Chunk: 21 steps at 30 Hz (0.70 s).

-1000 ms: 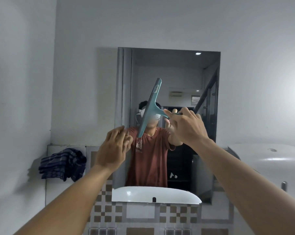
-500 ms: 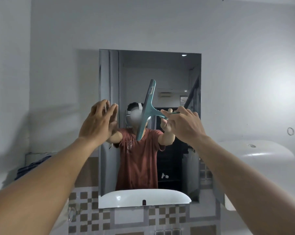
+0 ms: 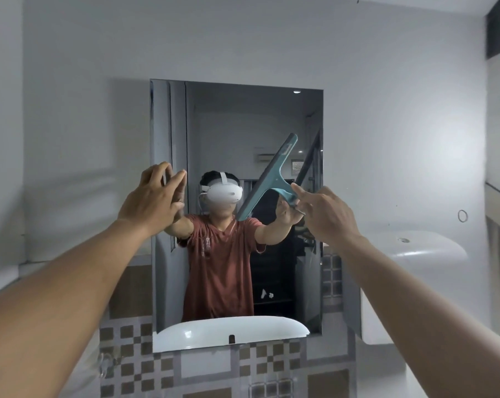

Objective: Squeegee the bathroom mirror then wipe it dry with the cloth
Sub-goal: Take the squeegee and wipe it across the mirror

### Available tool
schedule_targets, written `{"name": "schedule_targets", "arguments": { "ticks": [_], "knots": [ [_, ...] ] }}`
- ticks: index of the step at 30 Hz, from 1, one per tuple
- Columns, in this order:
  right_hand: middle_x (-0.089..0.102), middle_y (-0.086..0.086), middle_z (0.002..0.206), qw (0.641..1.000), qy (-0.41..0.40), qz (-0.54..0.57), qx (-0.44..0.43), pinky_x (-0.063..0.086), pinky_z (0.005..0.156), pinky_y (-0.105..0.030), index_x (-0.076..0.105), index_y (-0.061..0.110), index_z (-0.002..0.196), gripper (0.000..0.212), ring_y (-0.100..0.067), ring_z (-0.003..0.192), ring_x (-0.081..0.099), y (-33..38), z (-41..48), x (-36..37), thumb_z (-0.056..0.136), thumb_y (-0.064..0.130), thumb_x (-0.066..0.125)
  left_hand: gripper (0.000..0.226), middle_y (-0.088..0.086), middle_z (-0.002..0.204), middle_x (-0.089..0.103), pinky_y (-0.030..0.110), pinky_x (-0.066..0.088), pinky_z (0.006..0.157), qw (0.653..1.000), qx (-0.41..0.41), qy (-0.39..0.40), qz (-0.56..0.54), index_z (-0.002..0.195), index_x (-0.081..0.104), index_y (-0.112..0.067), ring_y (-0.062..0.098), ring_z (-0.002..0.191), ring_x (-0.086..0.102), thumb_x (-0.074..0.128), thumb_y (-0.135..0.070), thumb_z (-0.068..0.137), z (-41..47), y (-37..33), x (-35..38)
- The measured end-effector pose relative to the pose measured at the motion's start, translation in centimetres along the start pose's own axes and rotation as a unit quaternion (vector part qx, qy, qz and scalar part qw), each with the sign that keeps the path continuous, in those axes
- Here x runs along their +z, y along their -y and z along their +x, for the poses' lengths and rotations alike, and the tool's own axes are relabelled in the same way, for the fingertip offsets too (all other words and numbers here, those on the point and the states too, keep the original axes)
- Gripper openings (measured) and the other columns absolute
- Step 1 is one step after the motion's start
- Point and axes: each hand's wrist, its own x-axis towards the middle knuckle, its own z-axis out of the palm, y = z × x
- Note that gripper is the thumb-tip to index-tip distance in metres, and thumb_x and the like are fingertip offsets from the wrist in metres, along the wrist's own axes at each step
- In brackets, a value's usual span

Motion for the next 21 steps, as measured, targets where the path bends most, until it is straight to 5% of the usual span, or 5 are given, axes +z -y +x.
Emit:
{"name": "schedule_targets", "arguments": {
  "ticks": [7, 21],
  "knots": [
    [0.054, -0.004, 0.102, 0.999, 0.006, 0.028, 0.039, 0.049, 0.073, -0.037, 0.033, 0.045, 0.152, 0.046, -0.026, 0.085, 0.058, 0.0, -1.4, 0.7, 0.107, 0.033, 0.036, 0.079, 0.022, 0.143, 0.040, 0.055, 0.049, 0.102, 0.998, 0.051, -0.027, 0.015, 0.146, 0.045, -0.009, 0.042, 0.130, 0.038, 0.080, -0.028, 0.078, 0.4, -0.4, -0.6],
    [0.057, -0.006, 0.089, 0.993, -0.008, 0.068, 0.095, 0.045, 0.064, -0.035, 0.029, 0.040, 0.155, 0.052, -0.025, 0.076, 0.057, 1.5, -4.9, 3.8, 0.105, 0.031, 0.039, 0.087, 0.017, 0.136, 0.042, 0.057, 0.050, 0.097, 0.995, 0.090, -0.022, 0.024, 0.142, 0.048, -0.014, 0.041, 0.120, 0.042, 0.085, -0.046, 0.069, 1.1, 0.0, -1.8]
  ]
}}
